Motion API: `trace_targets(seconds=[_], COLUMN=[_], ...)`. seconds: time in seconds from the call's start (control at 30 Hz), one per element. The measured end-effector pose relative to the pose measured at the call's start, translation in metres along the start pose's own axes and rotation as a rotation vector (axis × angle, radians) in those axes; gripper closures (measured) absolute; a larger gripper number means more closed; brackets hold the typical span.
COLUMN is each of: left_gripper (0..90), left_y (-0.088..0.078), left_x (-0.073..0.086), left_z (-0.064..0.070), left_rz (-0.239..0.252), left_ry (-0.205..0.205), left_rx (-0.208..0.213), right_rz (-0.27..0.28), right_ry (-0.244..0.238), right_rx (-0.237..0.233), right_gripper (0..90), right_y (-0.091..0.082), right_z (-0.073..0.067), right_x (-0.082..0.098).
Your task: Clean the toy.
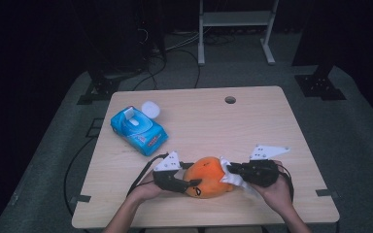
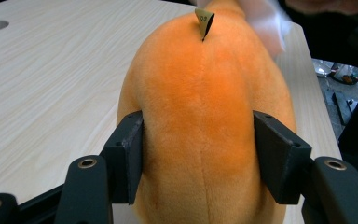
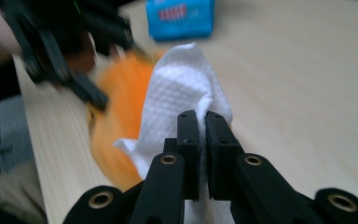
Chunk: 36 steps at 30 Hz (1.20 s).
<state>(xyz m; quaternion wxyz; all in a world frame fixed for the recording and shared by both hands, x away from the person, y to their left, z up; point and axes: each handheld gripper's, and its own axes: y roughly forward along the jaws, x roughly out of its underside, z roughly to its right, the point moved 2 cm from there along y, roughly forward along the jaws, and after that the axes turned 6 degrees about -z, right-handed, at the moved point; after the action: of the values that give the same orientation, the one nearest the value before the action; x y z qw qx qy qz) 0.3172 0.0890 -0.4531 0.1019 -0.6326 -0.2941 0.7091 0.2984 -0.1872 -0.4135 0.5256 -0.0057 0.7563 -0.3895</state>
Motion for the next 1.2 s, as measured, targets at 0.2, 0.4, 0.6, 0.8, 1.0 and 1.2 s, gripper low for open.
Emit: trace_targets(seconds=[0.2, 0.4, 0.6, 0.8, 1.0, 1.2], left_gripper=[39.2, 39.3, 39.2, 31.9, 19.5, 33.2], left_y=[0.008, 0.007, 0.011, 0.011, 0.007, 0.006], left_x=[-0.012, -0.009, -0.012, -0.017, -0.022, -0.017], left_z=[0.014, 0.013, 0.016, 0.018, 0.019, 0.015], left_rz=[0.000, 0.009, 0.016, 0.022, 0.028, 0.026], left_ry=[0.055, 0.044, 0.051, 0.063, 0.048, 0.019], left_rx=[-0.007, 0.000, 0.007, 0.001, -0.008, 0.000], right_rz=[0.059, -0.017, 0.027, -0.040, -0.067, -0.076], right_ry=[-0.081, -0.064, -0.070, -0.070, -0.031, -0.009], right_rx=[-0.016, 0.018, 0.037, 0.016, 0.028, 0.037], right_gripper=[84.5, 84.6, 84.6, 84.6, 84.6, 84.6], right_y=[-0.004, 0.004, -0.008, 0.003, -0.005, -0.009], right_z=[-0.020, -0.008, -0.009, -0.008, 0.004, 0.010], right_x=[-0.018, -0.005, -0.011, -0.006, 0.001, 0.002])
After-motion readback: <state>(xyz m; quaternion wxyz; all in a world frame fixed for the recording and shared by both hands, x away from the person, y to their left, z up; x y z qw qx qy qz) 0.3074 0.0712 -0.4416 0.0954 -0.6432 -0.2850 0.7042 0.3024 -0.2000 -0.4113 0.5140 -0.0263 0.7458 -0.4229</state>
